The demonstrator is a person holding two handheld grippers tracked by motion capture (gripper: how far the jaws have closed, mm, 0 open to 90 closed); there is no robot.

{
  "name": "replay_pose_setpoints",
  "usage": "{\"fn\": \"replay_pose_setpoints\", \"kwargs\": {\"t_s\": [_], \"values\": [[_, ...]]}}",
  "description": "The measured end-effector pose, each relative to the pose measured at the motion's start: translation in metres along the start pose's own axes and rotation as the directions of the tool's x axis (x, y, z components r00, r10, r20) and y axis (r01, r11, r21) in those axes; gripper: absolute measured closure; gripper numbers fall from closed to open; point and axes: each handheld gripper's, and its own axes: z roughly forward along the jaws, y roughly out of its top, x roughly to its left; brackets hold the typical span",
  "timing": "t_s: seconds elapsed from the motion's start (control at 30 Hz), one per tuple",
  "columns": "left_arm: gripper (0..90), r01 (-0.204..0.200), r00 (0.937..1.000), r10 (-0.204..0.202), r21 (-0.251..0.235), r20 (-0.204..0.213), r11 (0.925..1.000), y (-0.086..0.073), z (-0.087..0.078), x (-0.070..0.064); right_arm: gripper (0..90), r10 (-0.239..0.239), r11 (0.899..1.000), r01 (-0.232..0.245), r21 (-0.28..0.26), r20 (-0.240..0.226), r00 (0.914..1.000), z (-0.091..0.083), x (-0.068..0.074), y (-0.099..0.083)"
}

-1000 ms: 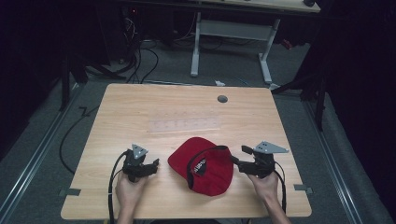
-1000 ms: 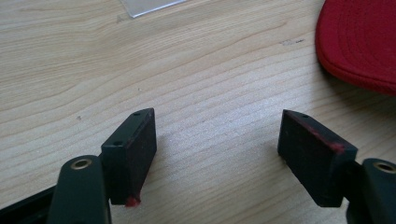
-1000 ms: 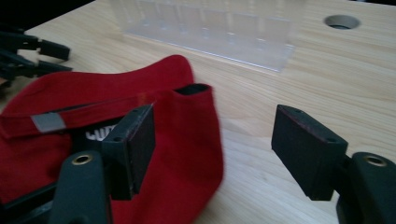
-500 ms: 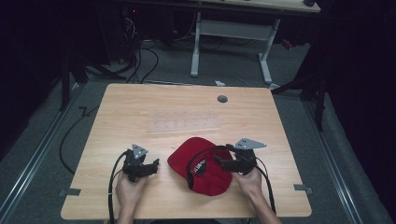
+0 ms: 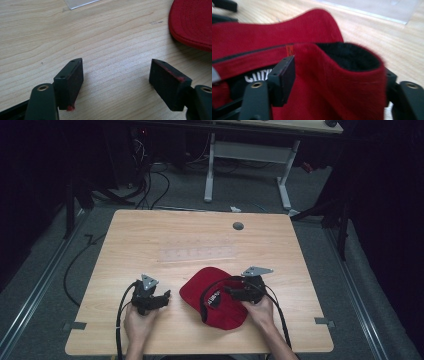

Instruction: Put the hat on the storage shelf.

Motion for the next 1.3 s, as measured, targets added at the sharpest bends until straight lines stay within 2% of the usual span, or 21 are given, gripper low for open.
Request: {"fn": "replay_pose_setpoints", "kwargs": {"t_s": [0.07,0.17,0.2,0.27,0.57,0.63,0.7,0.8,0.93,1.13,1.3], "values": [[27.8,0.000,1.0000,0.000,0.000,0.000,1.0000,0.000,0.000,0.000,37.0,-0.006,1.000,0.006,0.020,-0.006,1.0000,0.004,0.001,-0.001],[27.8,0.000,1.0000,0.000,0.000,-0.001,1.0000,0.000,0.000,0.000,45.4,-0.047,0.998,0.046,0.034,0.016,0.9988,0.007,0.003,-0.003],[27.8,0.000,1.0000,0.000,0.000,-0.001,1.0000,0.000,0.000,0.000,45.4,-0.047,0.998,0.046,0.034,0.016,0.9988,0.007,0.003,-0.003],[27.8,0.000,1.0000,0.000,0.000,-0.002,1.0000,0.000,0.000,0.000,56.4,-0.063,0.998,0.062,0.029,0.021,0.9978,0.006,0.004,-0.007],[27.5,0.002,1.0000,-0.002,0.000,-0.002,1.0000,0.000,0.001,0.000,81.0,-0.057,0.998,0.058,0.020,-0.055,0.9968,0.001,0.000,-0.015],[27.6,0.004,1.0000,-0.004,0.001,-0.001,1.0000,0.000,0.001,0.000,82.1,-0.052,0.998,0.054,0.020,-0.068,0.9963,0.000,-0.001,-0.015],[27.6,0.006,1.0000,-0.006,0.001,-0.002,1.0000,0.001,0.001,0.000,84.1,-0.072,0.997,0.074,0.025,-0.084,0.9939,-0.002,-0.002,-0.017],[27.6,0.006,1.0000,-0.006,0.000,-0.004,1.0000,0.001,0.002,0.000,84.7,-0.045,0.999,0.048,0.022,-0.111,0.9928,-0.004,-0.005,-0.016],[26.4,0.005,1.0000,-0.005,0.000,-0.005,1.0000,0.001,0.002,-0.001,85.2,-0.061,0.998,0.063,0.012,-0.119,0.9911,-0.010,-0.004,-0.015],[25.2,0.003,0.9999,-0.003,0.000,-0.013,1.0000,0.000,0.003,-0.002,85.3,-0.023,1.000,0.021,-0.016,-0.141,0.9897,-0.020,-0.007,-0.010],[21.2,0.001,0.9999,-0.001,0.006,-0.016,1.0000,-0.001,0.004,-0.004,85.4,-0.025,0.999,0.019,-0.039,-0.145,0.9892,-0.028,-0.004,0.000]]}}
